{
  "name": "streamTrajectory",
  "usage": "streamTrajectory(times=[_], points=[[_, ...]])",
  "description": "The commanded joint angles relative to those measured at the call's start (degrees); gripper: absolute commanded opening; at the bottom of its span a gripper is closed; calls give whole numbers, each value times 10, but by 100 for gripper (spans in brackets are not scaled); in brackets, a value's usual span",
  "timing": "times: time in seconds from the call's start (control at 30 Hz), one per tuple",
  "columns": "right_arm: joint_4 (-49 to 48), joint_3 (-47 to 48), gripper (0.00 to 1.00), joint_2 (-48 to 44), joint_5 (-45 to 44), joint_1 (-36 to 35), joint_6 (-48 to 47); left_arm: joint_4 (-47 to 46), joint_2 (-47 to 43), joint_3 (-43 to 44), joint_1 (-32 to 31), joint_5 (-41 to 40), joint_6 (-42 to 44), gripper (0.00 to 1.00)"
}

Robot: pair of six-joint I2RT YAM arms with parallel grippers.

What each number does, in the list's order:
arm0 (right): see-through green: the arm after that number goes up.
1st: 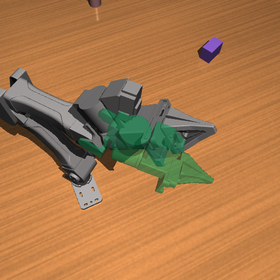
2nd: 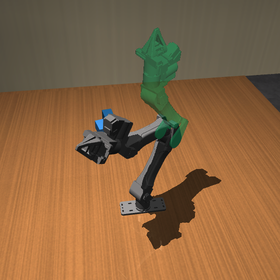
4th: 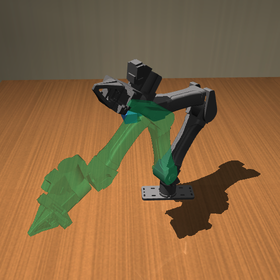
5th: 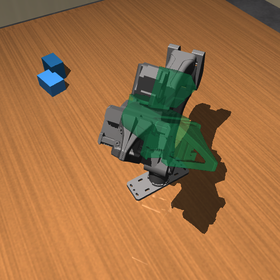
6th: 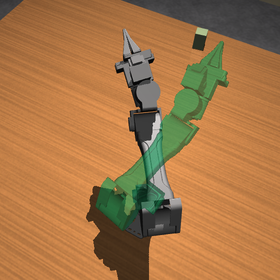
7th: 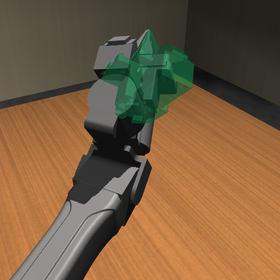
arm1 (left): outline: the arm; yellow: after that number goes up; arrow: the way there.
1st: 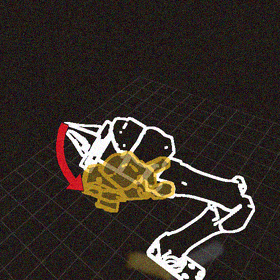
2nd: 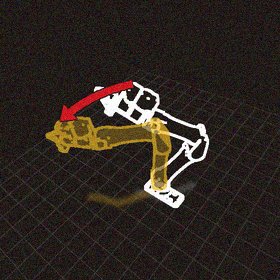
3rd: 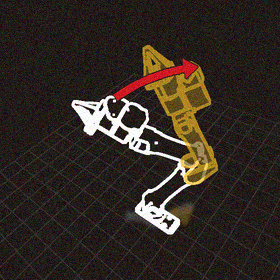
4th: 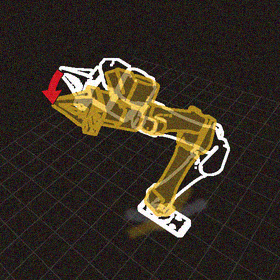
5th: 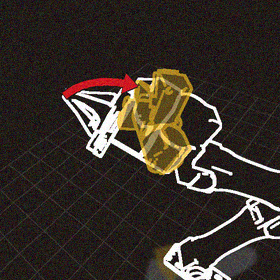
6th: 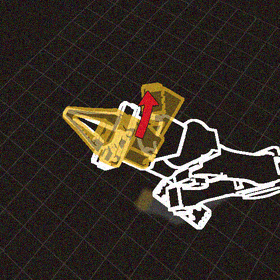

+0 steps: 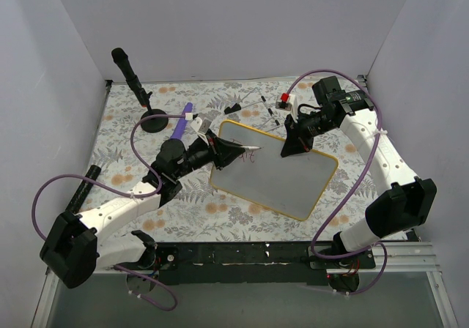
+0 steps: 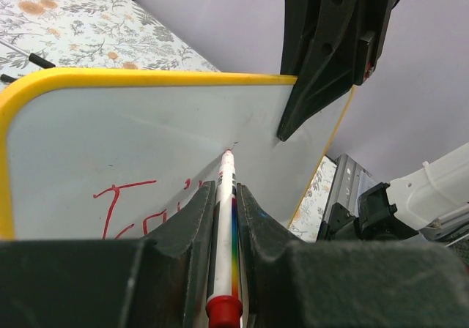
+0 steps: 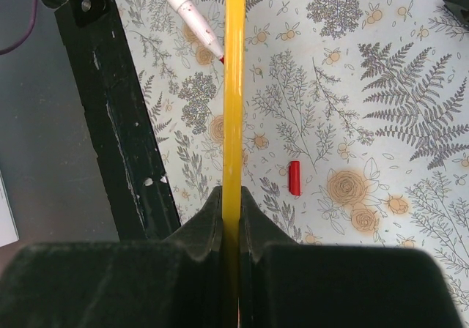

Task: Write a sentence on the whiteboard

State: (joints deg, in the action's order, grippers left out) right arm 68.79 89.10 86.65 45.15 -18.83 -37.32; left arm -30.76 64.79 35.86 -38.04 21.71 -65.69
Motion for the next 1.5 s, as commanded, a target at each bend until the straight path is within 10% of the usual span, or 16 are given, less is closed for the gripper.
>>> streamTrajectory(times=[0.0,1.47], points=[[-23,3,1,-19,61,-2,-11,-3,2,23,1,-4,10,0],[-23,1,1,-19,60,-2,-11,13,-37,-37,2,6,-1,0]])
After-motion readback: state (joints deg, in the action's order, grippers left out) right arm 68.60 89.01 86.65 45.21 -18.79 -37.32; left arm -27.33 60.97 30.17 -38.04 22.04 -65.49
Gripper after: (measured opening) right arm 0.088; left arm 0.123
